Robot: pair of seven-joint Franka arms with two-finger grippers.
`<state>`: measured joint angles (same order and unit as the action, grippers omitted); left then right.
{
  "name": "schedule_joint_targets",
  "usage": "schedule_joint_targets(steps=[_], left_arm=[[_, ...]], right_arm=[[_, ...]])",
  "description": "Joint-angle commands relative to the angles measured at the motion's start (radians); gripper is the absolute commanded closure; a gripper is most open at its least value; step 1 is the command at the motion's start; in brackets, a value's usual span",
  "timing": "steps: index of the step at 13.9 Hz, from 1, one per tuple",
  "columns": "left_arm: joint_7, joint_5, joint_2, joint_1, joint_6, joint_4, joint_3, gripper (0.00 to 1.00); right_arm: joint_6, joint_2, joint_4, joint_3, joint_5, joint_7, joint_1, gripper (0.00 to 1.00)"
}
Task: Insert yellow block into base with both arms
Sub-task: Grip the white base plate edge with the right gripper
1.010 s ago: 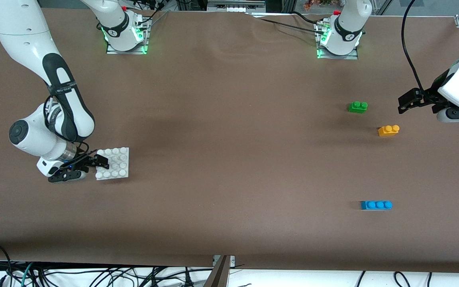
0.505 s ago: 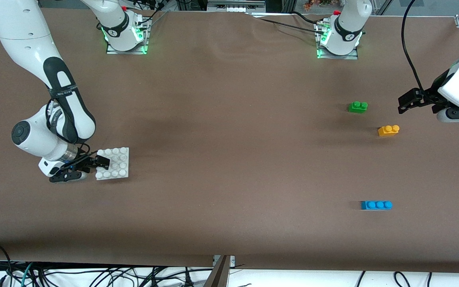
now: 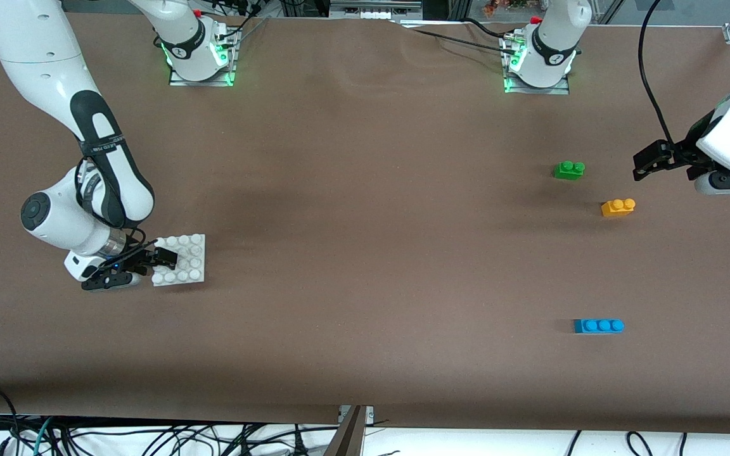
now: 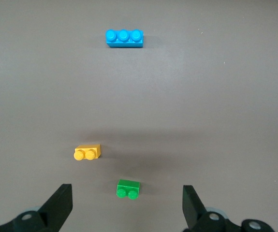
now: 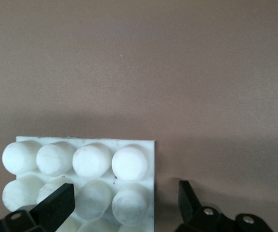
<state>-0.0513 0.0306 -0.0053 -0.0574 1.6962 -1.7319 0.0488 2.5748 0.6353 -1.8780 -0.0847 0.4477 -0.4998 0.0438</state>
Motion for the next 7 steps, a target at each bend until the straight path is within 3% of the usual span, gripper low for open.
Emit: schedule_joint_targets(steps=[1, 4, 7], left_arm=[[0.001, -0.015, 0.008, -0.01, -0.016, 0.023, 0.01, 0.0], [0.001, -0.015, 0.008, -0.009, -0.016, 0.023, 0.01, 0.0], [0.001, -0.015, 0.008, -0.009, -0.016, 0.023, 0.01, 0.0]], right_arm=[[0.01, 0.024, 0.008, 0.017, 0.034, -0.025, -0.002, 0.04], [0.012, 0.026, 0.008, 0.019, 0.034, -0.029, -0.007, 0.11], [0.007, 0.026, 0.01, 0.022, 0.034, -0.042, -0.004, 0.36]])
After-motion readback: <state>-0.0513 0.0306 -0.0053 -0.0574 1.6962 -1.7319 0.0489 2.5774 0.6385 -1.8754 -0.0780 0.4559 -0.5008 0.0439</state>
